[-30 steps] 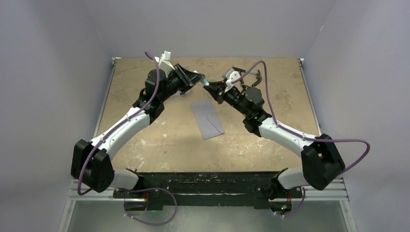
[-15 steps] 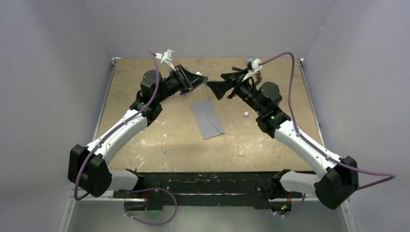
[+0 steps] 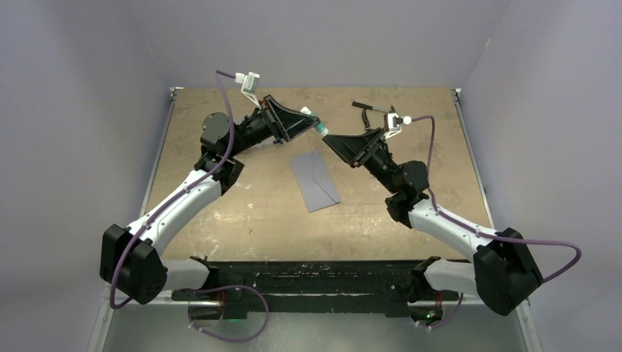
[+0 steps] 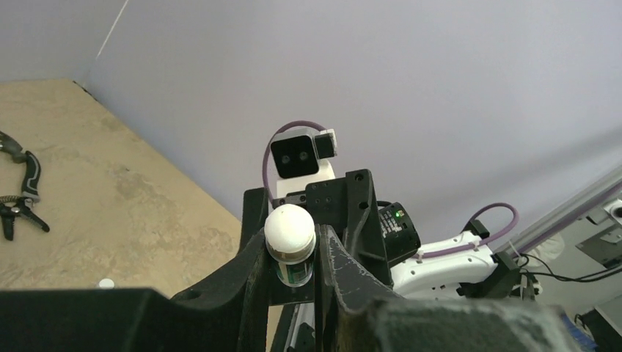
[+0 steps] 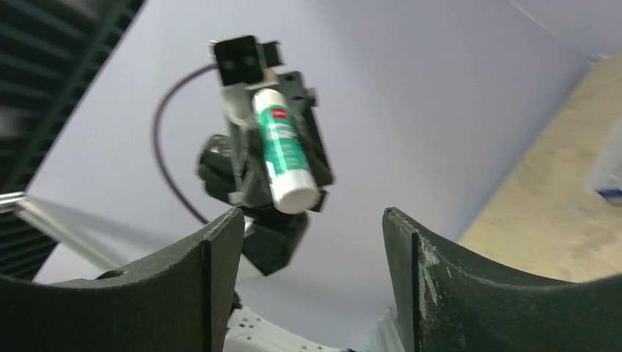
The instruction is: Place the letter into the envelope and seal it
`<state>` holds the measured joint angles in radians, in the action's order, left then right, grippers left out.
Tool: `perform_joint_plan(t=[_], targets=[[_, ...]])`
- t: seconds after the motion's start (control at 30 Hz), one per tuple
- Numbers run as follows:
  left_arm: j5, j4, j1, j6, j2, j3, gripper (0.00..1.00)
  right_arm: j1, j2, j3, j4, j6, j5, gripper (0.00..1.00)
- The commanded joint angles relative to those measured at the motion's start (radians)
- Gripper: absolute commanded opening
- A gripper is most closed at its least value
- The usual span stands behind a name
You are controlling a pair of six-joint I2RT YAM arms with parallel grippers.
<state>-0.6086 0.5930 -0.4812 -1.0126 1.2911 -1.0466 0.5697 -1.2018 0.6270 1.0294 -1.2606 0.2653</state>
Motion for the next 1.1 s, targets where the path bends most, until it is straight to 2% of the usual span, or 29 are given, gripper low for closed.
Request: perform_joint_plan(t=[0.0, 0.2, 0.27, 0.43, 0.63, 0.7, 0.83, 0.93, 1.0, 1.07], targets=[[-0.061, 0.131, -0.007, -0.032, -0.027, 0.018, 0.00, -0.003, -0.010, -0.004, 0.323, -0.115, 0.046, 0.69], [-0.052, 0.164, -0.007, -0.043, -0.030, 0.024, 0.00, -0.003, -0.044, 0.031, 0.312, -0.113, 0.094, 0.47], [-0.051, 0.173, -0.007, -0.051, -0.029, 0.027, 0.00, -0.002, -0.052, 0.042, 0.292, -0.103, 0.100, 0.43], [-0.051, 0.181, -0.007, -0.062, -0.026, 0.032, 0.00, -0.002, -0.058, 0.061, 0.250, -0.070, 0.098, 0.43], [-0.051, 0.187, -0.006, -0.071, -0.026, 0.035, 0.00, -0.003, -0.076, 0.065, 0.290, -0.064, 0.092, 0.45], [-0.052, 0.194, -0.007, -0.080, -0.026, 0.038, 0.00, -0.002, -0.088, 0.069, 0.299, -0.064, 0.101, 0.39], [-0.052, 0.195, -0.007, -0.085, -0.026, 0.043, 0.00, -0.002, -0.100, 0.075, 0.287, -0.037, 0.107, 0.18], [-0.022, 0.121, -0.007, -0.057, -0.030, 0.037, 0.00, -0.003, -0.093, 0.098, 0.210, 0.095, 0.096, 0.01], [0.002, 0.027, -0.008, -0.017, -0.031, 0.022, 0.00, -0.002, -0.088, 0.107, 0.132, 0.257, 0.075, 0.00], [0.037, -0.099, -0.008, 0.034, -0.025, 0.002, 0.00, -0.002, -0.081, 0.113, 0.027, 0.500, 0.037, 0.00]])
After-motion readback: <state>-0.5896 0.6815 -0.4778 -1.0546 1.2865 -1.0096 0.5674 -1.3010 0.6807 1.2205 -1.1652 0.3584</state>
